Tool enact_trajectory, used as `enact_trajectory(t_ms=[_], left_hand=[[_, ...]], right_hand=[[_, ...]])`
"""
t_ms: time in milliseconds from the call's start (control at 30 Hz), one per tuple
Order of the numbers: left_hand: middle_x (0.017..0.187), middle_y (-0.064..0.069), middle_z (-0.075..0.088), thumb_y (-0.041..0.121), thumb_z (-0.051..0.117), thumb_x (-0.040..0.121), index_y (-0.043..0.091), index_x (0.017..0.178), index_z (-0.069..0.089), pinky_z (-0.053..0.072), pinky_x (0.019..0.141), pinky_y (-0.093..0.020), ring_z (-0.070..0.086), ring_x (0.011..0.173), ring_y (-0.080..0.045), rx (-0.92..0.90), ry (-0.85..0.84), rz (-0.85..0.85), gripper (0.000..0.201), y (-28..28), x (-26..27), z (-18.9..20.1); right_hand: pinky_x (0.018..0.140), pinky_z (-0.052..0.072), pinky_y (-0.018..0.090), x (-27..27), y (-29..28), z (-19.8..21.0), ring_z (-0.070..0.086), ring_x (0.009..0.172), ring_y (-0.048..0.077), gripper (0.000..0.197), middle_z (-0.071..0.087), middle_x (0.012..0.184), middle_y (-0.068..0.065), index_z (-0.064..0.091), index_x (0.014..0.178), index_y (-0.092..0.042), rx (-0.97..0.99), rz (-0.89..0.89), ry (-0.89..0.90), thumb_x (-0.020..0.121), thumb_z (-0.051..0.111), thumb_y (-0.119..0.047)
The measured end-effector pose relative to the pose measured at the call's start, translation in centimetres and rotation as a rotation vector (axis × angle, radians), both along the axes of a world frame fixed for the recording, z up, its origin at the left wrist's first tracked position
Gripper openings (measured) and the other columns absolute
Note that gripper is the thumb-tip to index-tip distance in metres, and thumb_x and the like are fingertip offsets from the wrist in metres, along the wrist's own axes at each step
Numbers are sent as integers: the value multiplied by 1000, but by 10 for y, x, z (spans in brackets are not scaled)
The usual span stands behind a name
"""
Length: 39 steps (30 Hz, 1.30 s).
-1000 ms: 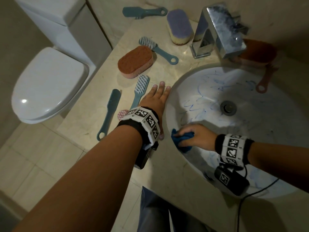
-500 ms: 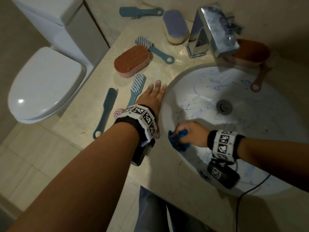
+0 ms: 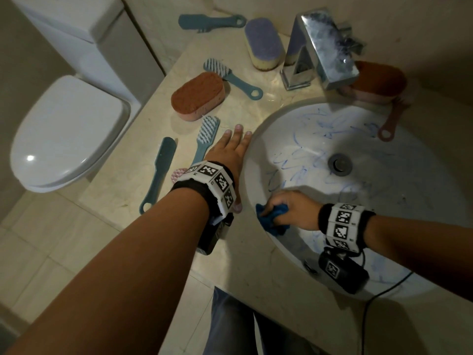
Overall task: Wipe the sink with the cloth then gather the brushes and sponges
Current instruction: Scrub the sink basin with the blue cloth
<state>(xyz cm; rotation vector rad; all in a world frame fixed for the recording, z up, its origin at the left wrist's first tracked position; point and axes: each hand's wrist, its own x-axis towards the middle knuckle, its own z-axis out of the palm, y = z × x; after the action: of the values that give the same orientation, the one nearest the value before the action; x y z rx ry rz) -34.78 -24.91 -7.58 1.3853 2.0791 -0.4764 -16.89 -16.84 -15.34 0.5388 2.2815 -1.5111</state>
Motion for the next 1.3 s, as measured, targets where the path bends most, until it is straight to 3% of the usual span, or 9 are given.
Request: enact_trajectory(t_ms=[200,400,500,633,733,833,1033,1200,1300], left_hand=[[154,-9,-28,43,92,44,13,144,-27,-7,117,-32,-18,145,-29,12,-20,22,158,1,-2,-4],[154,-9,-29,43,91,44,13,144,-27,-6,117,-33,-19,144,-29,20,-28,21,157,0,-3,-6],[154,-8,-29,42,92,44,14,145,-27,-5,118,-33,-18,145,-29,19,-23,12,157,0,-3,-6],[154,-4,-30,43,93,41,18,144,-29,3,121,-39,-17,145,-26,18,-40,25,161,1,-6,-10],[154,-4,-30,46,92,40,18,144,-28,9,121,-43,-16,145,-26,15,-34,7,161,1,-8,-12],[154,-6,-29,50,90,41,17,144,-27,9,121,-44,-15,145,-29,3,-4,-31,160,0,-8,-11],[156,-10,-22,49,89,46,12,148,-19,12,121,-43,-10,147,-28,-2,13,-110,153,13,-17,-4],[155,-10,-26,50,90,42,12,147,-21,9,121,-43,-15,146,-26,9,-24,-157,157,25,-30,-5],[155,-9,-27,51,90,41,13,147,-21,8,121,-44,-16,146,-26,13,-16,-183,157,30,-34,-7]], right_hand=[[76,43,16,37,8,8,53,75,-5,30,57,79,-19,64,71,-32,-50,303,-246,71,72,-3],[64,38,1,-16,5,-3,50,74,-4,21,54,79,-16,69,96,0,46,-99,-55,76,67,5],[72,39,1,-6,3,-1,53,78,-2,20,55,82,-19,71,93,-10,56,-41,-57,75,71,-1],[85,46,17,19,1,6,58,83,1,26,62,84,-16,67,77,-30,-82,85,-182,71,77,-7],[76,47,16,-4,6,3,57,83,7,19,63,87,-8,67,83,-25,0,71,-149,73,76,-11],[67,42,15,-41,15,-4,58,91,16,23,62,96,2,66,99,-11,129,-190,-92,77,73,-11],[94,45,29,-35,9,-9,55,110,18,49,60,119,1,61,118,-18,41,-298,-119,72,79,-16],[85,43,23,-39,11,-6,55,99,10,39,60,103,-5,67,107,-15,72,-249,-83,70,79,-10],[78,49,29,-66,30,-11,61,93,22,26,66,95,7,67,98,-5,186,-381,-18,72,75,-6]])
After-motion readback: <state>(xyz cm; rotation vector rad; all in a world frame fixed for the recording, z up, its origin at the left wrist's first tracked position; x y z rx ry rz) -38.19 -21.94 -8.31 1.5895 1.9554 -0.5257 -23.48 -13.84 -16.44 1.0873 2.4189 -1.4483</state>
